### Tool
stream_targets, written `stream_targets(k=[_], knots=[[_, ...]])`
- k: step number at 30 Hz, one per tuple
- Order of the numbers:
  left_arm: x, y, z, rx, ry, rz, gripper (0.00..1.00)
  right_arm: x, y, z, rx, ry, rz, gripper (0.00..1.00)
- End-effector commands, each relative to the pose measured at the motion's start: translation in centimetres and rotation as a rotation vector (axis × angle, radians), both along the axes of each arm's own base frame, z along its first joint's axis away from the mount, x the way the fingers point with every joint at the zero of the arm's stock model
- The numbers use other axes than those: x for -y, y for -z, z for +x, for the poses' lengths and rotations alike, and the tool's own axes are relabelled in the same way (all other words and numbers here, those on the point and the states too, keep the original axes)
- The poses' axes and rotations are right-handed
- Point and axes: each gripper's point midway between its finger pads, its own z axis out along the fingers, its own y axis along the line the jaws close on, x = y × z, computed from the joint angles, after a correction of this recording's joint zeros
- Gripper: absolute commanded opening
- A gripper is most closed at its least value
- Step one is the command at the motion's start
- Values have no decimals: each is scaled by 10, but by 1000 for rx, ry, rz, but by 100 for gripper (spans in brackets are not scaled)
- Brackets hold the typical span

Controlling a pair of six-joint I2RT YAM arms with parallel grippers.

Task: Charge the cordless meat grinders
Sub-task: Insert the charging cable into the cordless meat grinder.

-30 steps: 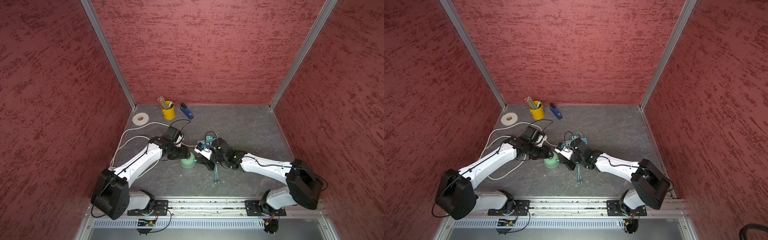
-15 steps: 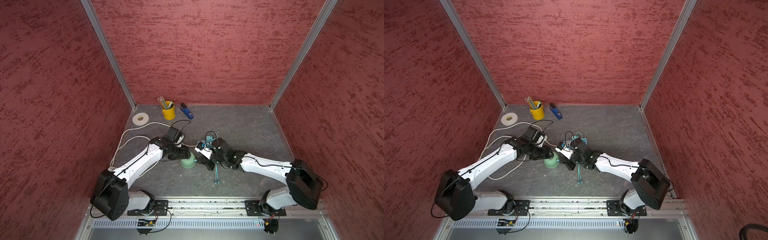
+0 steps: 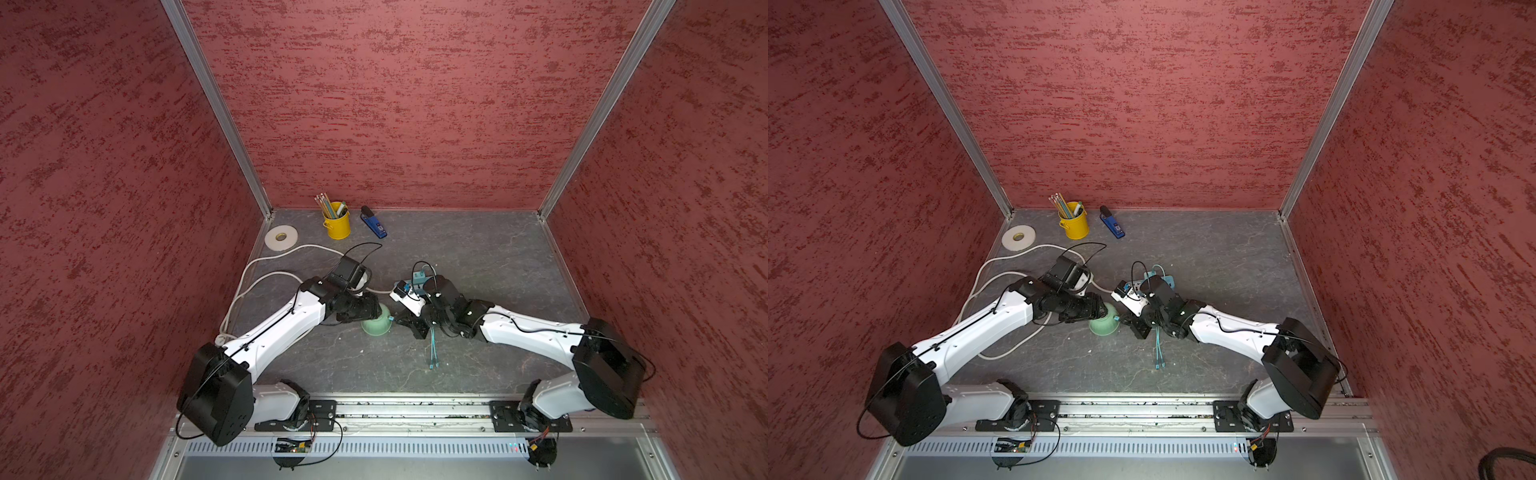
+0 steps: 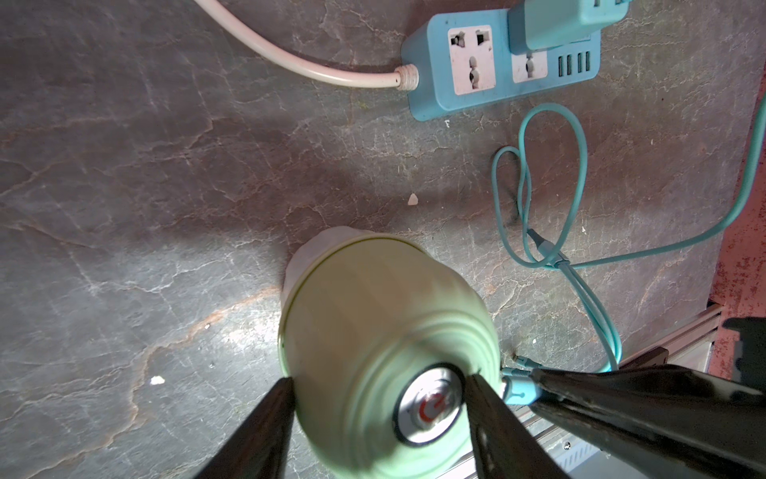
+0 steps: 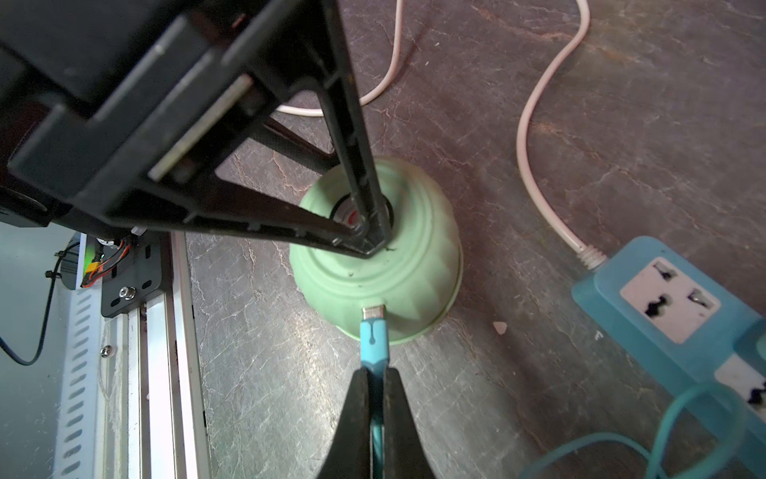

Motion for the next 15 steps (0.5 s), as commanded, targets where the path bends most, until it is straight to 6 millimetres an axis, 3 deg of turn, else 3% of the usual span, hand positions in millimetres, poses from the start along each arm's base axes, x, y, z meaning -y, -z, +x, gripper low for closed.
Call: stream_targets(k=[1,15], knots=[[27,-1,-23,-69,96,-103,65,-26,-43,20,159,-12,103,0],[38,3,-29,-93,122,-149,65,-42,-56,22,273,-93,120,0]])
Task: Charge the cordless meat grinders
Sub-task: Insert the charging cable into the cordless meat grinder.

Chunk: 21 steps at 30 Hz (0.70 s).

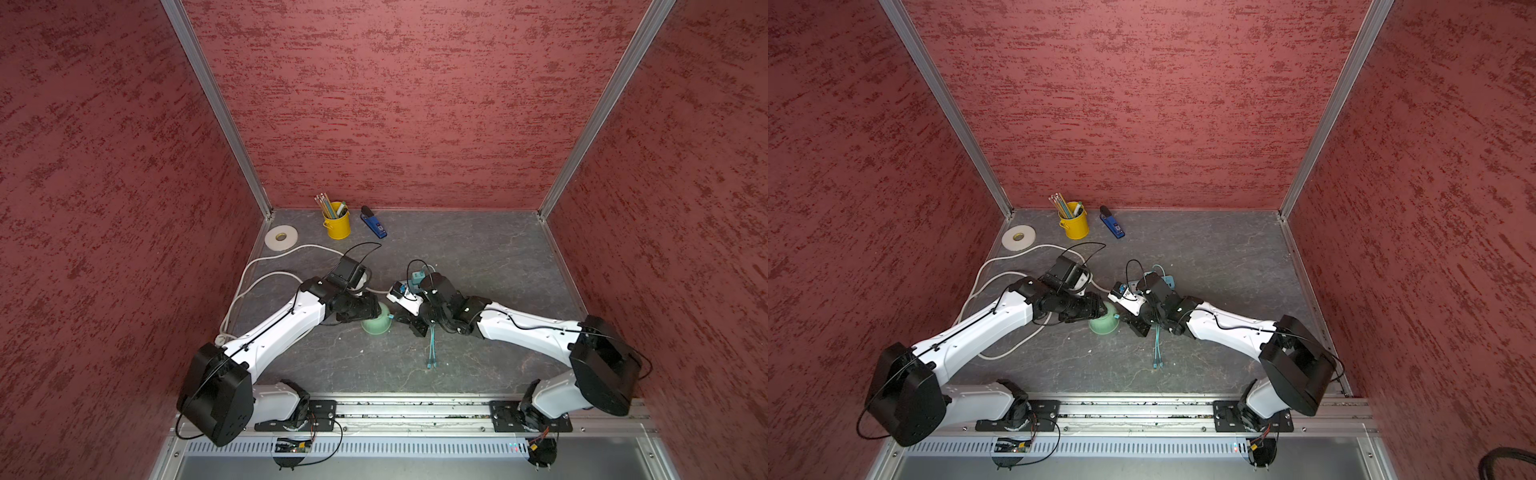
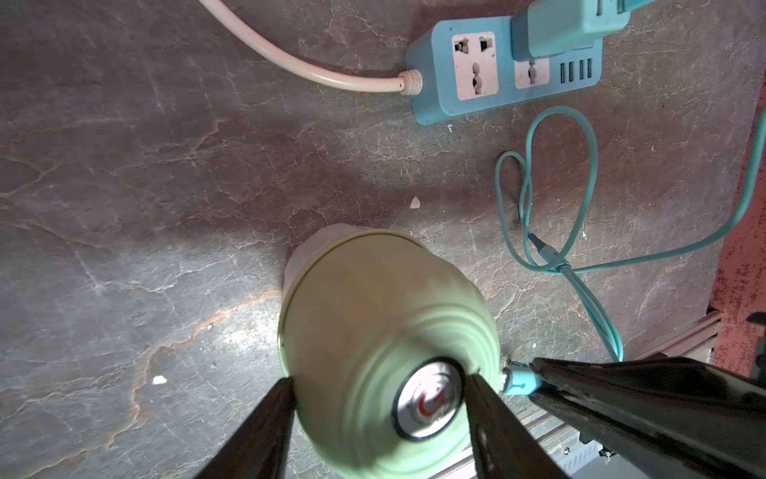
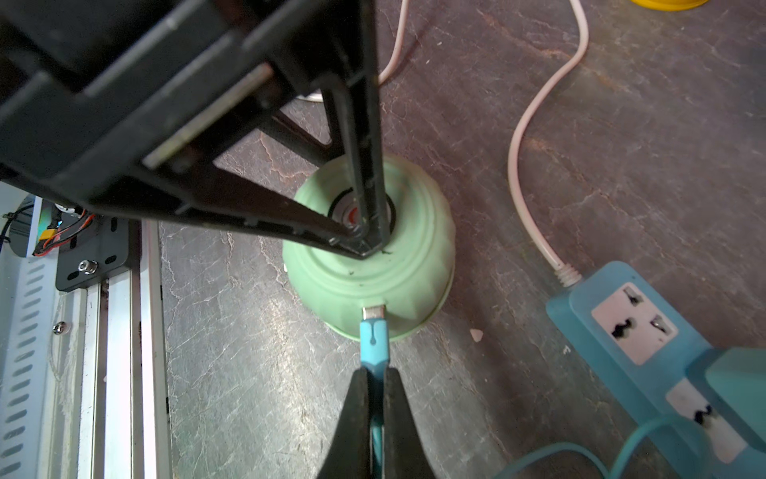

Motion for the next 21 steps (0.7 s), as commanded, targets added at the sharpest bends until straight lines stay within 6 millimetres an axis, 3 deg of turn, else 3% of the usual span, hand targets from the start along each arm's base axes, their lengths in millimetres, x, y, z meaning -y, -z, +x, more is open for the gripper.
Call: stream_targets(k=[1,21], knots=[[38,3,-30,-94,134,-153,65,-41,-58,16,182,-49,185,0],[53,6,-39,-137,171,-222,65,-52,-79,21,261,-51,291,0]])
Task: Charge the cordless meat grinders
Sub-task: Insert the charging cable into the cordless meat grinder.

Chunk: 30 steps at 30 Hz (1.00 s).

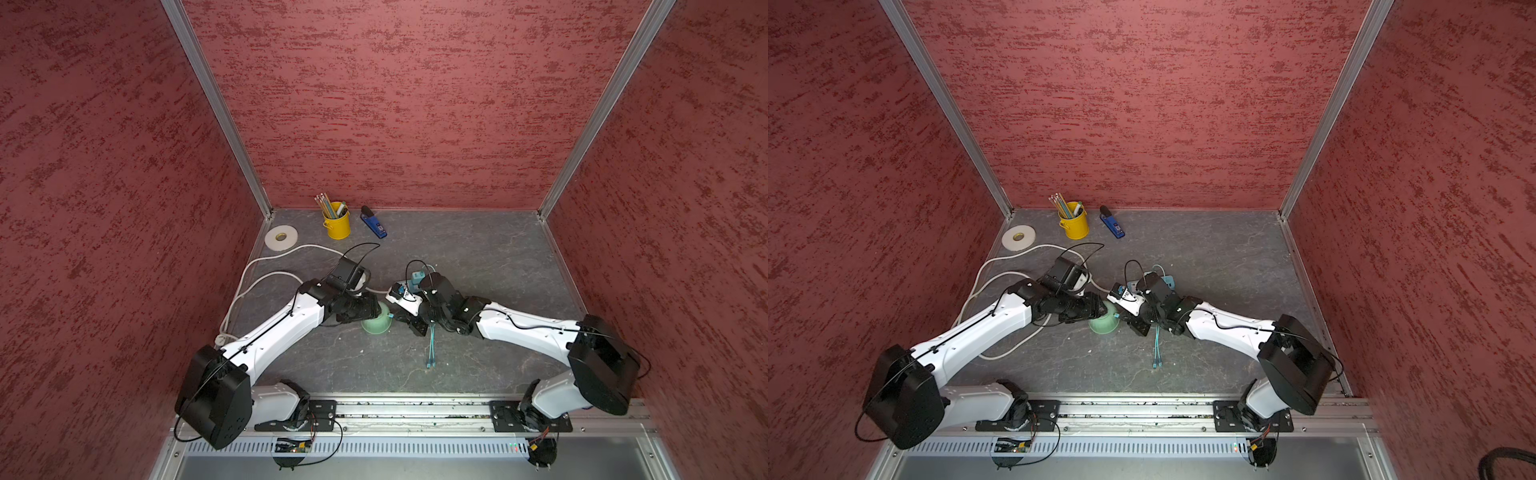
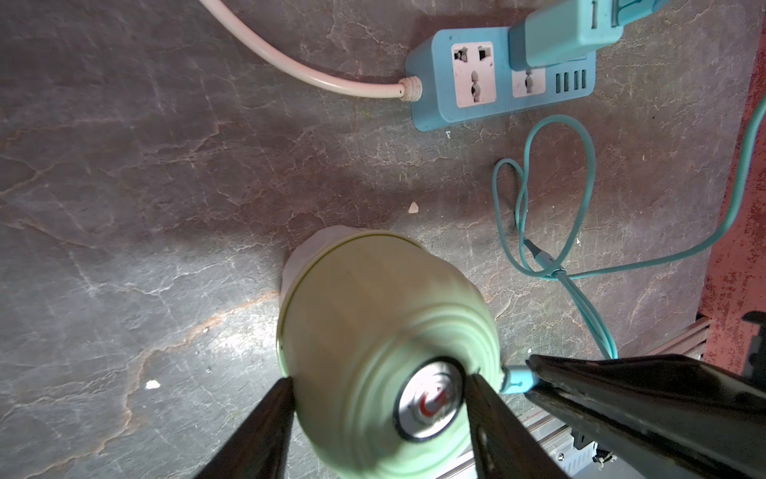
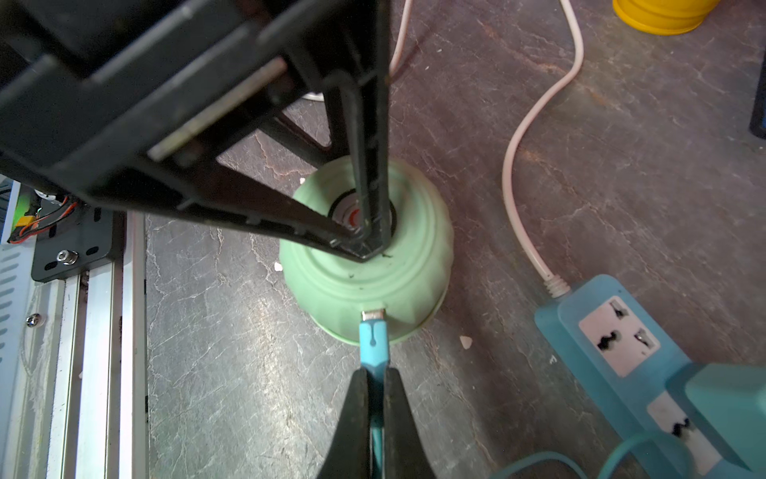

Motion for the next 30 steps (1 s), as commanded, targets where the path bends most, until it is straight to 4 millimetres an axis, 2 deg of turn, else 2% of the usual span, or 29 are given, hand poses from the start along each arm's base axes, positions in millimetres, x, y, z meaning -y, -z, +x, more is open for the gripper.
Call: stream_targets(k=[1,12,18,20,22,24,25,27,30], knots=[[52,5,-39,-138,192,-206,65,-49,-78,18,216,-37,295,0],[59,5,-44,-157,232,-227,65,-53,-82,12,264,-100,322,0],[49,-2,-33,-98,189,-199,66,-45,-75,15,249,-57,290,0],[40,-6,-25,-64,156,-182,68,-40,-71,15,240,-37,268,8],[30,-12,-15,-23,120,-164,68,-31,-66,15,234,-9,242,24],[21,-18,-7,7,91,-149,72,-21,-57,14,224,20,212,40],[17,-23,-3,26,81,-138,74,-14,-67,13,242,38,224,46],[12,-32,3,64,68,-126,79,-2,-70,11,244,65,220,54],[1,-45,15,127,24,-101,84,17,-87,10,259,125,247,62]])
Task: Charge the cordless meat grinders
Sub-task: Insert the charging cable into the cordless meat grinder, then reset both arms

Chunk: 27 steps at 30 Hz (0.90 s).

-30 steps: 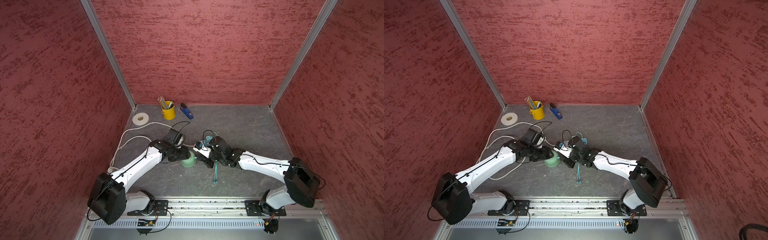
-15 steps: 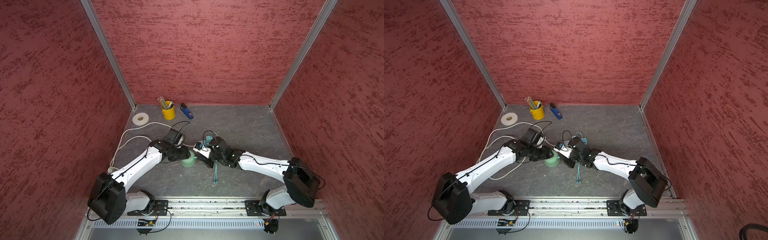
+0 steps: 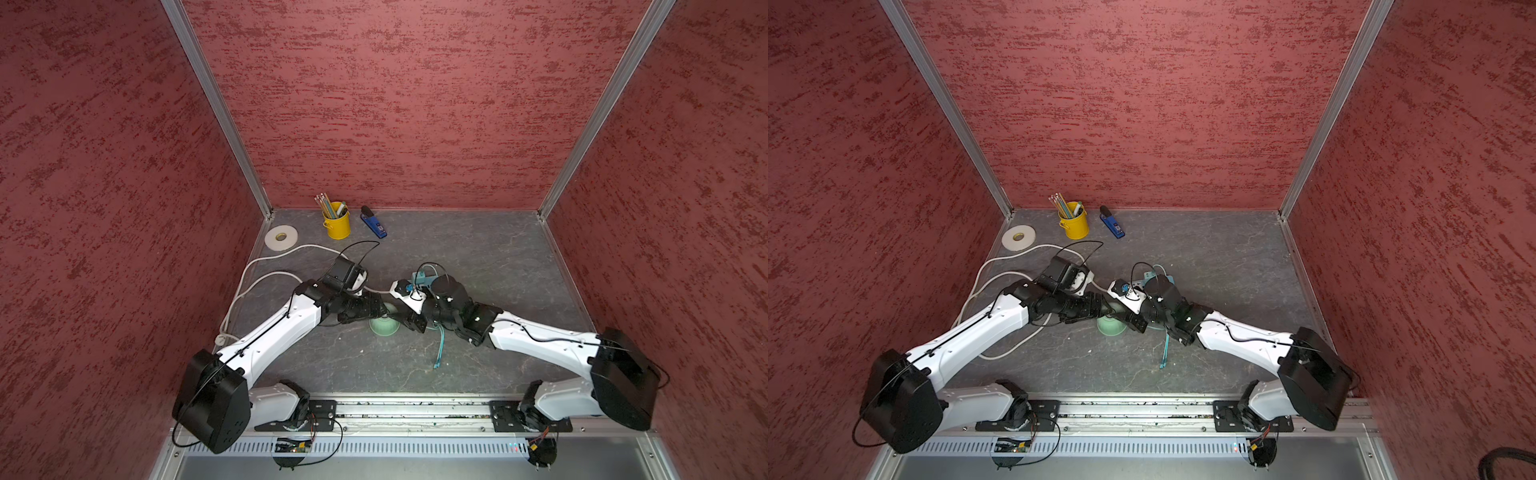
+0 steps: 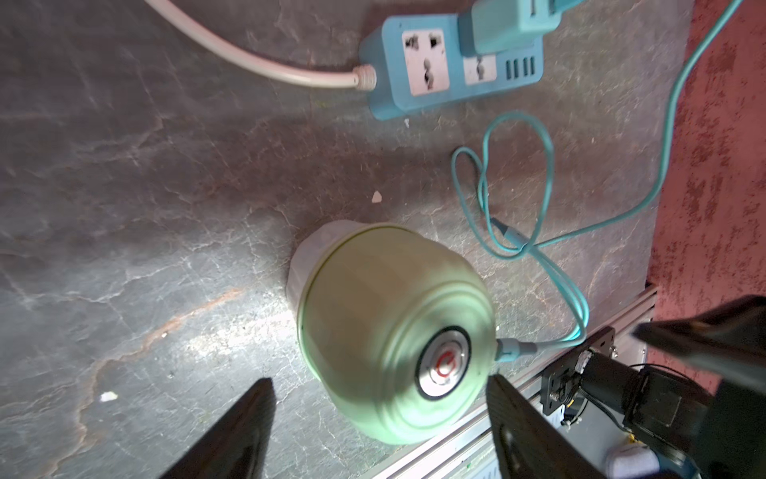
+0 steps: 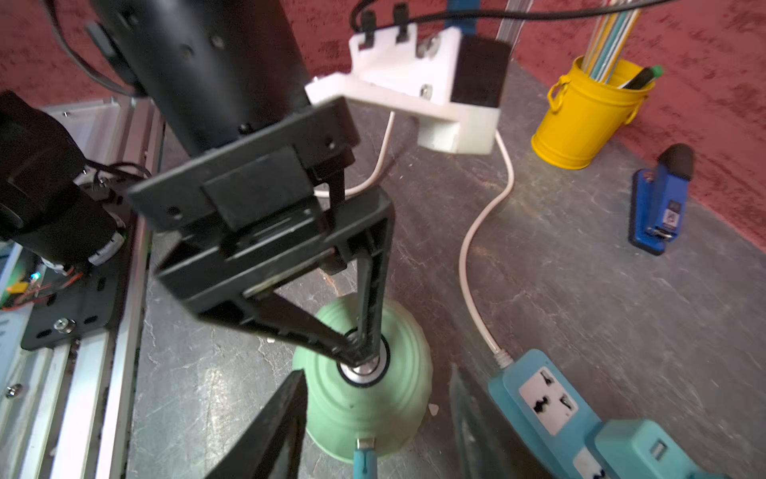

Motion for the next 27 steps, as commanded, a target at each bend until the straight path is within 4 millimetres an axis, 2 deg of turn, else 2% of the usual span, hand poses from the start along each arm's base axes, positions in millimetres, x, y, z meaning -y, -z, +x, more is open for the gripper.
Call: stream_targets(k=[1,3,5,7,10,12,14,17,20,22,27], knots=[[-11,-30,20,126,-50,2,86,22,-28,10,47,111,74,65],[-34,-35,36,188,-158,37,89,46,-33,26,56,235,114,71],[-64,-43,52,260,-292,62,90,83,-33,53,63,426,152,74],[-102,-51,65,345,-441,115,91,130,-32,85,69,639,192,77],[-153,-57,74,475,-575,244,92,193,-37,118,120,872,247,78],[-178,-57,77,578,-614,328,94,237,-34,134,171,1021,266,80],[-194,-54,81,678,-613,398,94,275,-23,142,211,1146,255,80],[-214,-43,86,778,-634,455,98,321,-8,151,235,1275,290,79],[-226,-31,91,821,-649,443,98,334,-12,156,331,1290,300,79],[-230,-25,95,849,-641,430,98,337,-9,166,309,1297,280,78],[-228,-3,109,867,-589,404,98,353,-11,158,334,1337,273,78]])
